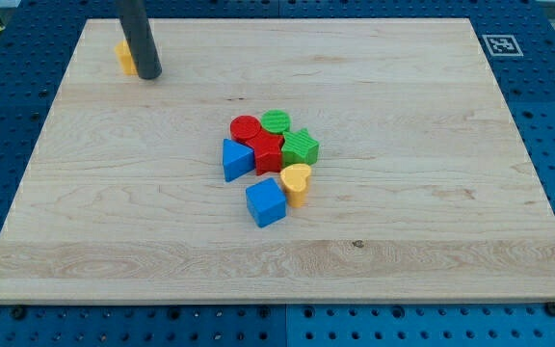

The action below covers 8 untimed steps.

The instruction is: Place the yellow hexagon towards the top left corner

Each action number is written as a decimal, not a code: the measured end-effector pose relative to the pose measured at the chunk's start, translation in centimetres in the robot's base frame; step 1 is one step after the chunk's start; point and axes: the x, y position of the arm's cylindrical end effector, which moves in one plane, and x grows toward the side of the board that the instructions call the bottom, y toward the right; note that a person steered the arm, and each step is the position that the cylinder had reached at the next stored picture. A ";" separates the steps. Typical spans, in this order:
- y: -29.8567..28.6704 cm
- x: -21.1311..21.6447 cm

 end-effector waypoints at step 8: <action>-4.6 -7.1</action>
